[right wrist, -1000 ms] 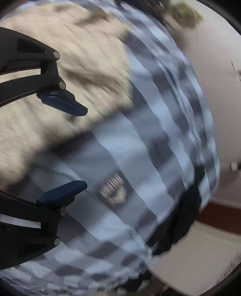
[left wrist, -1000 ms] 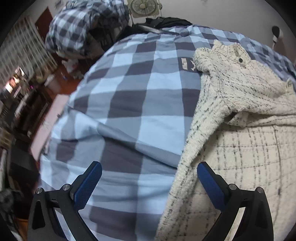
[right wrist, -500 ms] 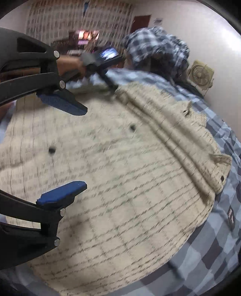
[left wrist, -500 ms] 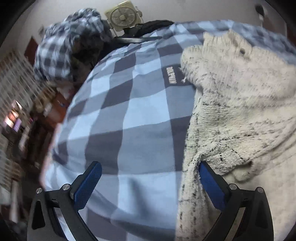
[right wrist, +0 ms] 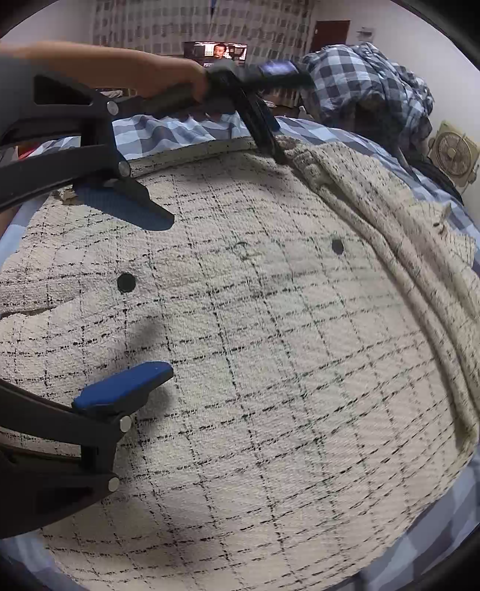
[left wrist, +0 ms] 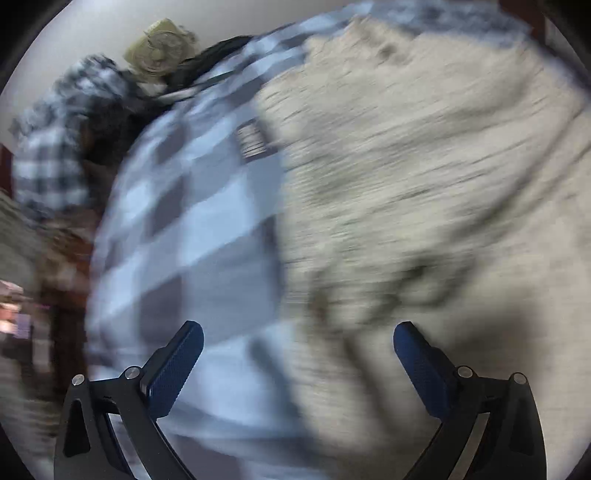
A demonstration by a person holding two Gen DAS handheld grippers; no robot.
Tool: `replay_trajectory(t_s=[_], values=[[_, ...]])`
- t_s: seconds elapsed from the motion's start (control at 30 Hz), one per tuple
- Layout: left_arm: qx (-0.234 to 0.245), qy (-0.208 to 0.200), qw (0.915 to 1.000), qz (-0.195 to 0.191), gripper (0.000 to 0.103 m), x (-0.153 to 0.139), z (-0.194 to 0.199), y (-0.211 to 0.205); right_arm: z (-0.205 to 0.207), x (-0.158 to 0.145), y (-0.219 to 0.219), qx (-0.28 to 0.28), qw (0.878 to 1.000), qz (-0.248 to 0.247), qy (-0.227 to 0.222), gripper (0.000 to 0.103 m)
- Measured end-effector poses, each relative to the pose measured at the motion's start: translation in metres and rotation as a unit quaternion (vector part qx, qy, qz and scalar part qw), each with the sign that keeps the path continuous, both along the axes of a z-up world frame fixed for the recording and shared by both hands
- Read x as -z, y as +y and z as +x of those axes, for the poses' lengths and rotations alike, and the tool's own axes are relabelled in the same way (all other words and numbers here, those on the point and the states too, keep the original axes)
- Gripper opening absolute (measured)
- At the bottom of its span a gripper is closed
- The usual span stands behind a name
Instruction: Fold small clothes
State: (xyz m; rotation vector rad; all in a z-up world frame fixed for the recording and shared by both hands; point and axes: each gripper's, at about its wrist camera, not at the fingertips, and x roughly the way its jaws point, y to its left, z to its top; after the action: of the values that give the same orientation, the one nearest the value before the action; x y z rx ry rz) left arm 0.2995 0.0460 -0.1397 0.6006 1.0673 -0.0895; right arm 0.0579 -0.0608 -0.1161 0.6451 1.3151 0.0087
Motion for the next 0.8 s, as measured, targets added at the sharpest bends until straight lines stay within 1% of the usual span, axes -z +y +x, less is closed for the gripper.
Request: replay_trajectory(t_s=[0.03,0.07,0.1,0.13,0.17,0.2,0.27,0.33,0.37,0.4,0.43,0.47,0.5,0.53,0.57,0.63,0.67,0.7,0.73,0.77,0.8], values=[[-0.01,-0.016,0.9997,0.016,0.103,-0.001,0.003,0.009,0.0,-0.001,0.0,-0.001,1.0,0.0,-0.003,0.07],[-0.024,-0.029,0.999,0.023,0.103,-0.004,0.005,0.021,0.001,-0.003,0.0,-0.001,1.0,0.002,-0.006,0.07],[-0.03,-0.02,0.9992,-0.019,0.103,-0.009,0.006,0.039,0.001,-0.004,-0.001,0.0,1.0,0.003,-0.008,0.07],[-0.04,-0.006,0.9971,-0.064,0.103,-0.013,0.007,0.054,0.001,-0.006,-0.003,0.003,1.0,0.004,-0.01,0.07],[-0.056,0.018,0.991,-0.12,0.103,-0.016,0.006,0.072,-0.002,-0.006,-0.005,0.005,1.0,0.005,-0.011,0.07],[-0.062,0.035,0.9867,-0.146,0.103,-0.017,0.004,0.08,-0.003,-0.006,-0.008,0.006,1.0,0.006,-0.01,0.07],[-0.063,0.062,0.9803,-0.177,0.103,-0.021,-0.007,0.092,-0.001,-0.004,-0.009,0.007,1.0,0.012,-0.002,0.07],[-0.075,0.075,0.9816,-0.159,0.103,-0.024,-0.021,0.102,0.002,0.0,-0.007,0.006,1.0,0.02,0.002,0.07],[-0.076,0.089,0.9796,-0.163,0.103,-0.027,-0.03,0.104,0.0,0.001,-0.007,0.005,1.0,0.022,0.003,0.07],[-0.07,0.112,0.9751,-0.178,0.103,-0.031,-0.046,0.105,-0.001,0.001,-0.005,0.003,1.0,0.024,0.003,0.07],[-0.064,0.124,0.9726,-0.186,0.103,-0.033,-0.055,0.101,-0.002,0.001,-0.003,-0.001,1.0,0.027,0.002,0.07],[-0.047,0.141,0.9697,-0.194,0.103,-0.037,-0.07,0.094,-0.003,0.002,-0.001,-0.006,1.0,0.031,0.002,0.07],[-0.015,0.158,0.9681,-0.194,0.103,-0.042,-0.094,0.081,-0.005,0.002,0.002,-0.009,0.999,0.031,0.003,0.07],[0.001,0.163,0.9683,-0.189,0.103,-0.044,-0.108,0.075,-0.006,0.002,0.005,-0.011,0.999,0.03,0.002,0.07],[0.025,0.174,0.9672,-0.184,0.103,-0.046,-0.131,0.063,-0.006,0.002,0.007,-0.013,1.0,0.027,0.002,0.07],[0.056,0.204,0.9602,-0.183,0.103,-0.042,-0.157,0.048,-0.01,0.003,0.012,-0.016,1.0,0.018,0.0,0.07],[0.075,0.218,0.9572,-0.175,0.103,-0.036,-0.17,0.042,-0.011,0.002,0.014,-0.015,1.0,0.011,0.0,0.07],[0.094,0.223,0.9588,-0.148,0.103,-0.024,-0.184,0.037,-0.014,0.002,0.014,-0.015,1.0,0.004,-0.001,0.07],[0.1,0.222,0.9615,-0.128,0.103,-0.016,-0.189,0.036,-0.018,0.0,0.015,-0.015,1.0,-0.001,-0.001,0.07],[0.095,0.218,0.9672,-0.09,0.103,0.003,-0.196,0.042,-0.022,-0.003,0.014,-0.015,1.0,-0.002,-0.003,0.07],[0.082,0.221,0.9693,-0.069,0.103,0.017,-0.198,0.049,-0.026,-0.006,0.013,-0.016,1.0,0.0,-0.009,0.07]])
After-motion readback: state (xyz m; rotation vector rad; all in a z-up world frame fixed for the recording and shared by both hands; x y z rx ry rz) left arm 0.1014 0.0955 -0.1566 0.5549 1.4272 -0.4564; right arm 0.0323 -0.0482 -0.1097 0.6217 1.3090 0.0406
